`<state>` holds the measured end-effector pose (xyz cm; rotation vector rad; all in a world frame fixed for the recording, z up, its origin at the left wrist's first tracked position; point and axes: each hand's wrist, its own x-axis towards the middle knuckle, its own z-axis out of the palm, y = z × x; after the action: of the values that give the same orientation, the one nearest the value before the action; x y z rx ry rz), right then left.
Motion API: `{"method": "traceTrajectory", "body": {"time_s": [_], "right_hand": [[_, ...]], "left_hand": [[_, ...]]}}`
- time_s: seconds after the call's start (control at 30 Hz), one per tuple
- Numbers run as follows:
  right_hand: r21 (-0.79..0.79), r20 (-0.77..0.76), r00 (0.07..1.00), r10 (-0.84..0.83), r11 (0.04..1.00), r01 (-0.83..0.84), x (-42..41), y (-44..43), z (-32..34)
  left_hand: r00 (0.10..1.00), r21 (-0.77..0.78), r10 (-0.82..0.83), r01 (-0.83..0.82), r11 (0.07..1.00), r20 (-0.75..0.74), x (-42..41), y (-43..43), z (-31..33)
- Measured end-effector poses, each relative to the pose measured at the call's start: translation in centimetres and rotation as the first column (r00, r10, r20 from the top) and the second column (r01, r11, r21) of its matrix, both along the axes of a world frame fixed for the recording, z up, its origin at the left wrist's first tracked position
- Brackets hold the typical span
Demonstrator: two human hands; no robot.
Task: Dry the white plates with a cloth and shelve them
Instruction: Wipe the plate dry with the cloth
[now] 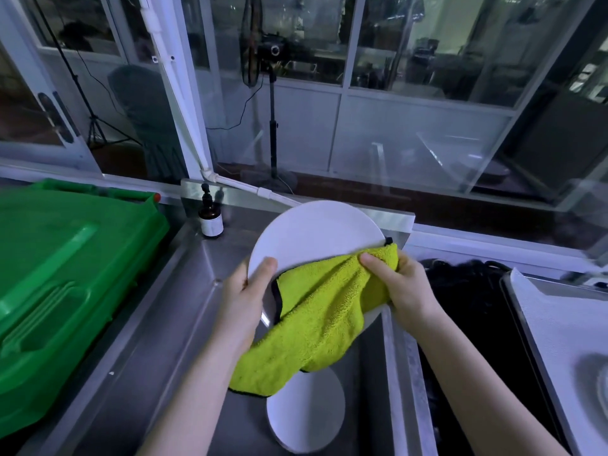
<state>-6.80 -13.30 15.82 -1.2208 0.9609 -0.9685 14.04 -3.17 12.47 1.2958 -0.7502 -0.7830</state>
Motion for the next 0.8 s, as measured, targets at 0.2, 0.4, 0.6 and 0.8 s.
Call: {"method": "traceTrajectory", "body": {"time_s": [0.2,0.4,0.6,0.8], "right_hand": [[-0.351,-0.409,0.908,0.087,0.904,-0.245,0.6,-2.1,4.5],[-0.565,-0.706,0.708,0.023,0.584,-0.582,3.5,-2.2,6.5],[-0.261,-0.272,0.947,0.172,0.934,-0.244,-0.1,-1.1,2.1],[-0.182,-0.323,0.931,0.169,0.954,-0.237,-0.8,-0.5,1.6]], "left_hand": [[0.936,0.075,-0.167,0.151,0.986,0.31,2.3,-0.9,3.3],[0.806,0.066,-0.254,0.259,0.964,0.534,1.2,-1.6,4.9],[0.989,0.078,-0.066,0.056,0.995,0.134,2.6,0.0,2.8],[0.982,0.14,-0.131,0.112,0.984,0.135,2.8,0.1,3.5]]}}
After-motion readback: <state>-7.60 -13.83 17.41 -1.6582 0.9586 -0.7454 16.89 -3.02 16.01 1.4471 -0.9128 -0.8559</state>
